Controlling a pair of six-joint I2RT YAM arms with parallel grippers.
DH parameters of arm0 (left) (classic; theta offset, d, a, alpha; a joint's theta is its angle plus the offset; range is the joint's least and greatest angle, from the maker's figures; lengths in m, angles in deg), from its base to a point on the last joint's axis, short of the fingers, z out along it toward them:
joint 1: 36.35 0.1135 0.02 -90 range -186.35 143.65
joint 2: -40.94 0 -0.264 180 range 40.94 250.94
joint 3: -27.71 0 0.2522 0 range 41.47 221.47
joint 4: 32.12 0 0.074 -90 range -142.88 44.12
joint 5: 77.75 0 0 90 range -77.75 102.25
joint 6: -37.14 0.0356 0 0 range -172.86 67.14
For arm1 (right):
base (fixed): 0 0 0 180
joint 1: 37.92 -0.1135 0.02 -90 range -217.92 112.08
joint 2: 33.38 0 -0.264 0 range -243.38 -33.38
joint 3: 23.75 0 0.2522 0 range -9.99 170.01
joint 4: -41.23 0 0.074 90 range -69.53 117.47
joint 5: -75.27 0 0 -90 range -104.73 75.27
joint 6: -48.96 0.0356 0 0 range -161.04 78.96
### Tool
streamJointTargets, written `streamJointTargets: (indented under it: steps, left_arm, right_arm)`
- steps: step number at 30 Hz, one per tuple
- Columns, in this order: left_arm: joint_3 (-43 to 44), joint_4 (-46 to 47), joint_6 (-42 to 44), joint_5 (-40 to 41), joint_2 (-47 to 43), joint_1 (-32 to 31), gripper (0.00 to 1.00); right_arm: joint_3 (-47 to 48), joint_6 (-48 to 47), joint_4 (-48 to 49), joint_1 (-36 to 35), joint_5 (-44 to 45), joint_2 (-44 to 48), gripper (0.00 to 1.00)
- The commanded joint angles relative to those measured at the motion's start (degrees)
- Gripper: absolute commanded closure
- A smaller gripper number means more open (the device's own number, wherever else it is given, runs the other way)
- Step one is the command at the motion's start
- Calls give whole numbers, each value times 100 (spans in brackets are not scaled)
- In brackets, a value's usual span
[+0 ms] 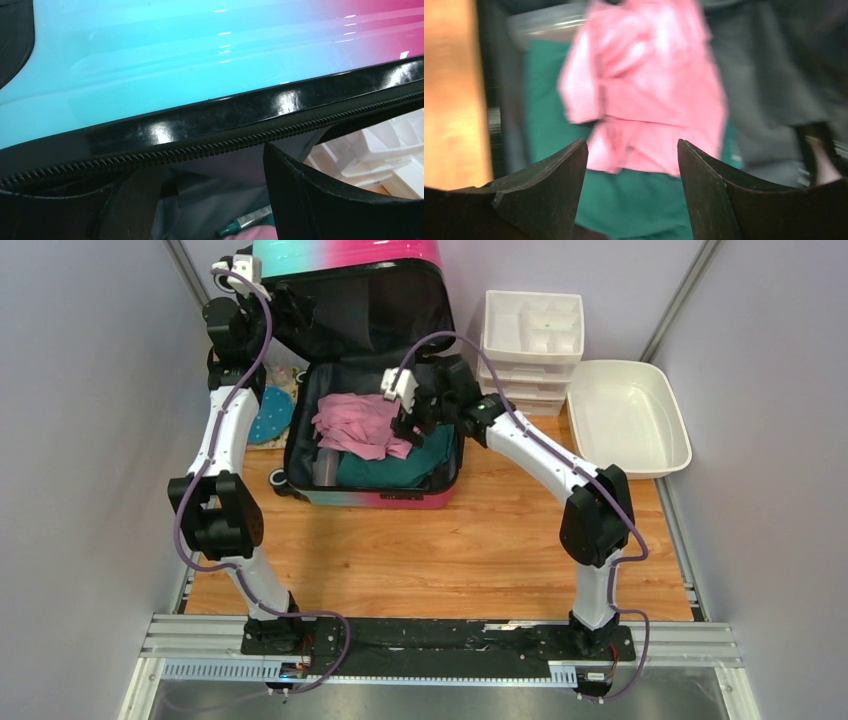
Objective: Open, take out, and arrange the luggage
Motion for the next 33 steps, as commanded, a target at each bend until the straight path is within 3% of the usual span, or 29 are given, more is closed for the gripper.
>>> streamJointTargets:
  steps: [1, 8, 14, 21, 30, 33]
  left_arm:
    - [399, 524, -174, 213, 242, -104, 20]
    - [381, 515, -70, 213, 321, -166, 19]
    - [583, 524, 309, 406, 619, -175, 18]
    - [549, 691, 239, 416, 743, -183, 18]
    - [487, 744, 370, 310, 778, -218, 18]
    - [478, 814, 423, 319, 805, -227, 18]
  right_arm:
    - [20, 325, -1683, -586, -755, 123, 29]
    - [608, 597, -2290, -1044, -869, -519, 34]
    - [679, 545, -2668, -1325, -1255, -668, 31]
    - [416, 492, -2387, -1404, -764, -862, 32]
    - [337, 343, -2589, -1431, -711, -985, 51]
    - [179, 142, -2651, -1510, -746, -863, 71]
